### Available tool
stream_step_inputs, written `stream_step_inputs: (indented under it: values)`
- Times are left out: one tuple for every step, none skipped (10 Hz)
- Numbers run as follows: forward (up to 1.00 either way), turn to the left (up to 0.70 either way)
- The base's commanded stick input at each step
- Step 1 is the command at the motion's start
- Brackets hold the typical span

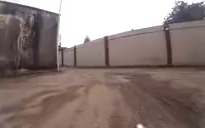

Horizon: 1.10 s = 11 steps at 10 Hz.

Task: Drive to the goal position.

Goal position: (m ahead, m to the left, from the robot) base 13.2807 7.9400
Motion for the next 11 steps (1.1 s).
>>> stream_step_inputs:
  values:
    - [0.70, 0.29]
    - [0.70, 0.32]
    - [0.70, 0.11]
    - [0.70, 0.00]
    - [0.70, 0.00]
    - [0.70, 0.00]
    - [0.70, 0.00]
    - [0.70, 0.00]
    - [0.70, 0.00]
    - [0.70, 0.00]
    - [0.70, 0.00]
